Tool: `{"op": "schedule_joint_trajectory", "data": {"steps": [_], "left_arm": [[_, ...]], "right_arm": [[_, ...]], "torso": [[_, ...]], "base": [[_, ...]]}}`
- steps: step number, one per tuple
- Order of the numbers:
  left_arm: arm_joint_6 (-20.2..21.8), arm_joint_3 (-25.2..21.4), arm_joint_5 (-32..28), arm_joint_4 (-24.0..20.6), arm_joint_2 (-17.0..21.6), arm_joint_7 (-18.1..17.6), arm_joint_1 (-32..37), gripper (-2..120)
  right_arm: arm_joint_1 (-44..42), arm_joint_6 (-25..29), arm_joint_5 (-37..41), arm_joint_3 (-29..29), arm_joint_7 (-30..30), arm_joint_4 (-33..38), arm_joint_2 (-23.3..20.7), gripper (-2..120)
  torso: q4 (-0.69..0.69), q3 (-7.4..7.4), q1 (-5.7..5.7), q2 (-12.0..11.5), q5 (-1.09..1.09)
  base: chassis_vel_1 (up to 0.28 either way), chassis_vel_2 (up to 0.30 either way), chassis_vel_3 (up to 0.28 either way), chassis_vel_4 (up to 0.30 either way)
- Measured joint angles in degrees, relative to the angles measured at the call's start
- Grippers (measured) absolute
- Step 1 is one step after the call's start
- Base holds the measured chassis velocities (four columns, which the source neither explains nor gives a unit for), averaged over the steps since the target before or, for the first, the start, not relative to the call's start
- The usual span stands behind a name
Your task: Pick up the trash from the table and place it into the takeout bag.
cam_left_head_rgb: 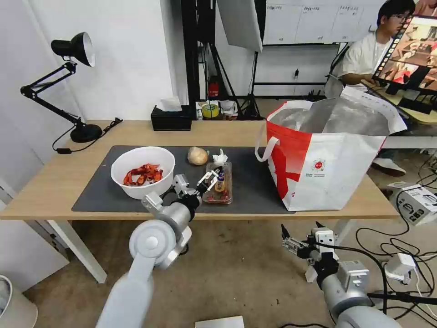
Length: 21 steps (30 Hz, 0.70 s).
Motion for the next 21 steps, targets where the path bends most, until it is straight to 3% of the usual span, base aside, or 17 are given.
{"op": "schedule_joint_trajectory", "data": {"steps": [4, 6, 8, 9, 11, 13, 21], "left_arm": [[0.06, 1.25, 3.78, -0.47, 4.0, 3.21, -1.05, 100], [0.04, 3.14, 9.99, -0.44, 7.69, 7.38, -1.86, 97], [-0.03, 3.88, 12.39, -0.31, 8.91, 8.78, -2.19, 97], [-0.57, 5.41, 16.88, 0.18, 11.15, 11.51, -2.99, 87], [-1.38, 6.61, 20.22, 0.72, 12.62, 13.52, -3.74, 84], [-3.26, 9.14, 27.68, 2.47, 15.89, 17.86, -5.84, 72], [-6.49, 15.15, 35.53, 7.15, 21.06, 23.48, -12.08, 47]], "right_arm": [[-0.48, 0.29, -0.62, -0.01, -0.03, 0.17, 1.16, 100], [-0.53, 0.34, -0.78, -0.15, -0.04, 0.19, 1.68, 100], [-0.52, 0.34, -0.79, -0.17, -0.05, 0.19, 1.75, 100], [-0.46, 0.41, -0.65, -0.23, -0.11, 0.19, 1.78, 100], [-0.34, 0.6, -0.09, -0.25, -0.27, 0.17, 1.68, 100], [0.17, 1.06, 2.34, -0.19, -0.52, -0.2, 0.93, 100], [2.04, 1.39, 6.39, 0.07, -0.45, -1.58, -1.19, 100]], "torso": [[0.0, 0.0, 0.0, 0.0, 0.0], [0.0, 0.0, 0.0, 0.0, 0.0], [0.0, 0.0, 0.0, 0.0, 0.0], [0.0, 0.0, 0.0, 0.0, 0.0], [0.0, 0.0, 0.0, 0.0, 0.0], [0.0, 0.0, 0.0, 0.0, 0.01], [0.01, 0.0, 0.0, 0.0, 0.0]], "base": [[0.0, 0.0, 0.0, 0.0], [0.0, 0.0, 0.0, 0.0], [0.0, 0.0, 0.0, 0.0], [0.0, 0.0, 0.0, 0.0], [0.0, 0.0, 0.0, 0.0], [0.0, 0.0, 0.0, 0.0], [0.0, 0.0, 0.0, 0.0]]}}
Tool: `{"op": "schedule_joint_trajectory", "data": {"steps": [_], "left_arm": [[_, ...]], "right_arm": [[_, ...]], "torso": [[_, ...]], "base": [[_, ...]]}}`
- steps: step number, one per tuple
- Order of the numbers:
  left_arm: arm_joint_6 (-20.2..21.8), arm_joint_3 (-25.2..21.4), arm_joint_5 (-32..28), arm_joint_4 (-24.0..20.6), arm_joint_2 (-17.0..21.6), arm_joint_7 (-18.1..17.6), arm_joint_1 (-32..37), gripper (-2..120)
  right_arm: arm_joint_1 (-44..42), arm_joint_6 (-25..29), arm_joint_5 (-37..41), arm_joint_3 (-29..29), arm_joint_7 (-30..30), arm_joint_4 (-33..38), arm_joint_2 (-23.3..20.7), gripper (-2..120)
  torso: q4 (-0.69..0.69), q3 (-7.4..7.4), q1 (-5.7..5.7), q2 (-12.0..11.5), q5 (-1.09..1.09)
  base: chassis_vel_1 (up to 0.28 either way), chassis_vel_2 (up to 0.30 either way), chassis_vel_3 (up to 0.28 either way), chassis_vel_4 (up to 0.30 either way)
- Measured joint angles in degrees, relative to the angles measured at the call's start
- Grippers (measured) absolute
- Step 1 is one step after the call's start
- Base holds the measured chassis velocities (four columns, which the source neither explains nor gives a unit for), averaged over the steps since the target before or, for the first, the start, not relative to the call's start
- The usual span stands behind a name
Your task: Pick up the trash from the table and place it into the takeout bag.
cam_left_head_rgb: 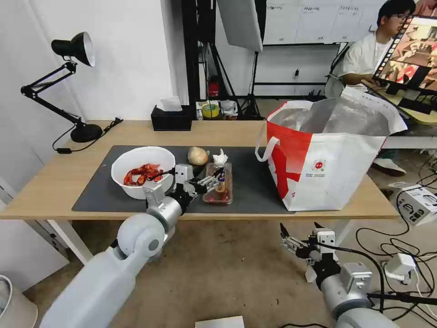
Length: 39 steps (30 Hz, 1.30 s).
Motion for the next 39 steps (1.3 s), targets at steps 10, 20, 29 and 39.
{"op": "schedule_joint_trajectory", "data": {"steps": [10, 20, 29, 39], "left_arm": [[-2.07, 8.9, 4.82, 5.38, 4.9, 8.89, -6.79, 7], [-2.43, 11.16, 7.54, 7.25, 6.12, 10.95, -6.88, 0], [-2.69, 11.97, 9.05, 8.65, 6.04, 10.9, -7.31, 0], [-3.34, 11.92, 9.59, 9.75, 6.28, 10.63, -6.48, 0]], "right_arm": [[4.17, 0.06, 5.75, -0.65, 0.74, -2.44, -2.16, 100], [11.11, 1.08, 28.88, -0.91, 2.8, -3.38, -6.22, 100], [17.94, 2.8, 44.6, -2.47, 4.17, -6.49, -7.45, 100], [26.95, 2.07, 55.59, -8.21, 9.69, -14.29, -6.63, 100]], "torso": [[-0.01, 0.0, 0.0, 0.0, 0.0], [0.0, 0.0, 0.0, 0.0, 0.0], [-0.01, 0.0, 0.01, 0.0, 0.0], [0.0, 0.0, 0.01, 0.0, 0.0]], "base": [[0.0, 0.0, 0.0, 0.0], [0.0, 0.0, 0.0, 0.0], [0.0, 0.0, 0.0, 0.0], [0.0, 0.0, 0.0, 0.0]]}}
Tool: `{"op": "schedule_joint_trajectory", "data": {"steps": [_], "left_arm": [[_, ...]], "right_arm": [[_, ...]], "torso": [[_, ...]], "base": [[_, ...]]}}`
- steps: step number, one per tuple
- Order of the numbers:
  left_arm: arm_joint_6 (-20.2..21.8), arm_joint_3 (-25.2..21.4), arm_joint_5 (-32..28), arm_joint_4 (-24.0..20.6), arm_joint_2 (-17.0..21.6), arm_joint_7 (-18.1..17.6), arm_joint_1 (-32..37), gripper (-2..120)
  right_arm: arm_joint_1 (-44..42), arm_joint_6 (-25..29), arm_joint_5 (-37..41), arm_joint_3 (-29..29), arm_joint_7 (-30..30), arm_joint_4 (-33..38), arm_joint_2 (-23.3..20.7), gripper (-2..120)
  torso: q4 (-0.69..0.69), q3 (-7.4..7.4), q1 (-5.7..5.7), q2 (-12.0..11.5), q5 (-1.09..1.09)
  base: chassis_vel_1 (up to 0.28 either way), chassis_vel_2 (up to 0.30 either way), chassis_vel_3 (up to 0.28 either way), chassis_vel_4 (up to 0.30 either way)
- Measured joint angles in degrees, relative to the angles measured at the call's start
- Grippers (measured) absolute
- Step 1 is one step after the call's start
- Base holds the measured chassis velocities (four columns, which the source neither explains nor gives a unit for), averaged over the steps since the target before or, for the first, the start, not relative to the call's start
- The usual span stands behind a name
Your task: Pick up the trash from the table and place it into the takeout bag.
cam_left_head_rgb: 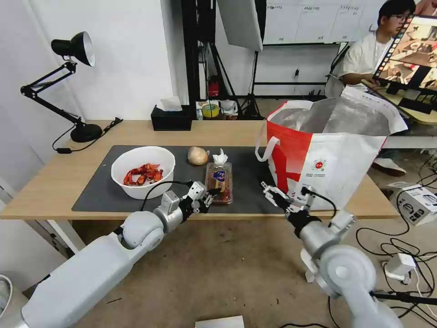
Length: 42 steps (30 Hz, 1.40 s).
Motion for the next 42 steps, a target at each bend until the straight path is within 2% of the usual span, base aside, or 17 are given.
{"op": "schedule_joint_trajectory", "data": {"steps": [13, 24, 33, 42], "left_arm": [[-0.25, -0.18, -0.08, -0.24, -0.13, -0.47, 0.32, 0], [-0.24, -0.3, -0.3, -0.24, -0.23, -1.18, 0.5, 0], [-0.47, -0.36, -0.49, 0.06, -0.34, -1.56, 0.5, 0], [-0.67, -0.41, -0.56, 0.22, -0.44, -1.67, 0.41, 0]], "right_arm": [[10.55, -2.33, 5.93, -5.2, 2.75, -8.28, 1.54, 100], [20.93, -9.24, 8.06, -8.49, 7.33, -17.38, 5.38, 100], [26.08, -11.93, 8.0, -10.34, 10.47, -23.65, 8.16, 100], [27.92, -14.15, 7.84, -11.74, 11.78, -26.46, 9.78, 100]], "torso": [[0.0, 0.0, 0.0, 0.0, 0.0], [0.0, 0.01, 0.0, 0.01, 0.0], [0.0, 0.0, 0.0, 0.01, 0.0], [0.0, 0.0, 0.0, 0.01, 0.0]], "base": [[0.0, 0.0, 0.0, 0.0], [0.0, 0.0, 0.0, 0.0], [0.0, 0.0, 0.0, 0.0], [0.0, 0.0, 0.0, 0.0]]}}
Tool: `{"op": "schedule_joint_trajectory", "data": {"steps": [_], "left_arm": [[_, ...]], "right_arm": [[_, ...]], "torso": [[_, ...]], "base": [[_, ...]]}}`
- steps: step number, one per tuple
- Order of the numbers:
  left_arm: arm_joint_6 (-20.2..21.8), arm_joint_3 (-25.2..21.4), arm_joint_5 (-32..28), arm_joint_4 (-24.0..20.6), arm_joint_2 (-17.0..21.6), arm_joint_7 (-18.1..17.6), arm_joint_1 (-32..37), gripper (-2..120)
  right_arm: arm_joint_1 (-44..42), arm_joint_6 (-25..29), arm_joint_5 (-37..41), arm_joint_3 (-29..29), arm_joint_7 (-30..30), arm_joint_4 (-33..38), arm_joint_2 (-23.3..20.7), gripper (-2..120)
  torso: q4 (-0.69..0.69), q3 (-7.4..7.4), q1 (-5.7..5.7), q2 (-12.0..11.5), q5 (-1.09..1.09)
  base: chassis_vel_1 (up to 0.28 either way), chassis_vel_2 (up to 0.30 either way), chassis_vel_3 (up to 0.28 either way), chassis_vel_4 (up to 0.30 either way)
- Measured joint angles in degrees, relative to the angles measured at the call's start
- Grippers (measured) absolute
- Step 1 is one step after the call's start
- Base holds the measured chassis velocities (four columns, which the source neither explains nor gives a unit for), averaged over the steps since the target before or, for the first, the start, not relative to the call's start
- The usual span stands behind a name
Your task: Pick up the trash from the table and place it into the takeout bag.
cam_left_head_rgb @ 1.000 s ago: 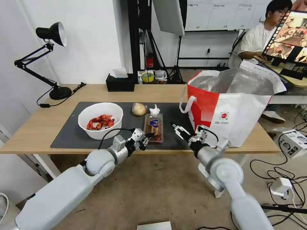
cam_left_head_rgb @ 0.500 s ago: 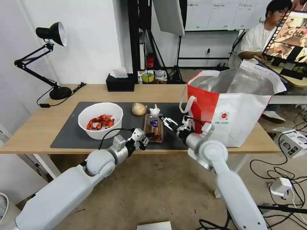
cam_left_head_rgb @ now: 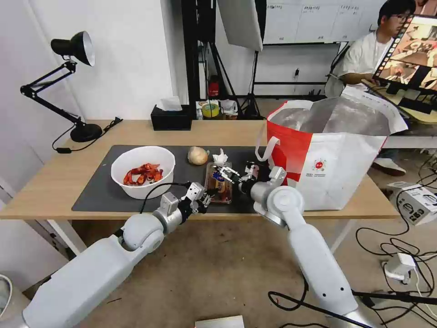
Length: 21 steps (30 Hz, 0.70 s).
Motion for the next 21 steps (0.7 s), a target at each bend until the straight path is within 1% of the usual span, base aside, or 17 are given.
{"op": "schedule_joint_trajectory", "data": {"steps": [6, 21], "left_arm": [[-0.18, -0.01, -0.07, -0.21, 0.26, -0.11, -0.02, 0], [-1.14, -0.31, -0.07, -0.41, 0.4, -0.12, 0.91, 0]], "right_arm": [[2.49, -1.93, 0.19, -0.69, 1.08, -2.1, 0.47, 100], [3.87, -4.43, 0.9, -2.37, 1.82, -3.22, 0.56, 100]], "torso": [[-0.01, 0.0, 0.0, -0.01, 0.0], [0.0, 0.0, -0.01, 0.0, 0.0]], "base": [[0.0, 0.0, 0.0, 0.0], [0.0, 0.0, 0.0, 0.0]]}}
